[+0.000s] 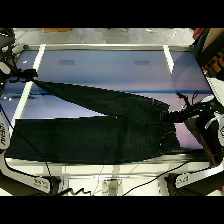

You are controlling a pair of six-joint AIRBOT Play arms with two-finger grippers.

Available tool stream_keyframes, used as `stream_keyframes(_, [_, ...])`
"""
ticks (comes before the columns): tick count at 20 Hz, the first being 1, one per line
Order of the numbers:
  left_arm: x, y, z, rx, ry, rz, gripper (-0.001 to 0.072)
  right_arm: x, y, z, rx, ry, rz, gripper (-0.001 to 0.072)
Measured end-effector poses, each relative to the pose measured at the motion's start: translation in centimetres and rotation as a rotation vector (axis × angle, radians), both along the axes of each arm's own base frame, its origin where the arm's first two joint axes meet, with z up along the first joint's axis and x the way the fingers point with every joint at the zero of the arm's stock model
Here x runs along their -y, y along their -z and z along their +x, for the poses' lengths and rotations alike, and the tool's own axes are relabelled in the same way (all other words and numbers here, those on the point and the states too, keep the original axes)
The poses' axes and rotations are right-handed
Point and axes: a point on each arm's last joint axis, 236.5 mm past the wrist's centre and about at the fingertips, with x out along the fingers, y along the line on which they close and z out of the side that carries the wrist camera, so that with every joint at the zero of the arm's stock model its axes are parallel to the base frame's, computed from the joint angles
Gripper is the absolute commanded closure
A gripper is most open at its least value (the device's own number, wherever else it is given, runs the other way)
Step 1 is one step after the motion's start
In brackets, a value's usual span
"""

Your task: Fold the clothes and pants, and hang the long-sleeved shirts on hangers.

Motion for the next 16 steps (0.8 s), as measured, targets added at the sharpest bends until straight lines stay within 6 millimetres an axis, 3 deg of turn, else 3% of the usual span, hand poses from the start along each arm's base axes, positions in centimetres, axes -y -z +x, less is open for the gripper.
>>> stream_keyframes(2, [0.0,0.0,0.0,0.000,0.000,0.000,0.0683,-0.9,0.4,0.0,0.002,-0.029,-0.011,0.0346])
stream_keyframes(3, [0.1,0.0,0.0,0.000,0.001,0.000,0.0684,-1.2,0.6,0.2,0.008,-0.041,-0.021,0.0556])
stream_keyframes(4, [0.1,0.0,0.0,0.001,0.001,0.001,0.0683,-1.6,0.7,0.4,0.016,-0.051,-0.024,0.0658])
stream_keyframes(7, [0.1,-1.5,0.6,0.053,0.004,0.018,0.0684,-2.1,0.8,1.2,0.043,-0.064,-0.044,0.0655])
stream_keyframes(10, [-0.3,-5.9,1.3,0.166,0.031,0.107,0.0688,-1.7,0.6,2.2,0.068,-0.040,-0.064,0.0655])
stream_keyframes(12, [-1.4,-7.9,0.5,0.174,0.043,0.217,0.0690,-1.2,0.2,3.0,0.075,0.013,-0.055,0.0655])
stream_keyframes(14, [-2.9,-5.8,-1.6,0.067,0.034,0.278,0.0690,-0.9,-0.5,3.8,0.086,0.085,-0.022,0.0655])
stream_keyframes(16, [-4.1,-1.1,-4.2,-0.064,0.000,0.273,0.0688,-1.0,-1.3,4.8,0.102,0.151,0.032,0.0655])
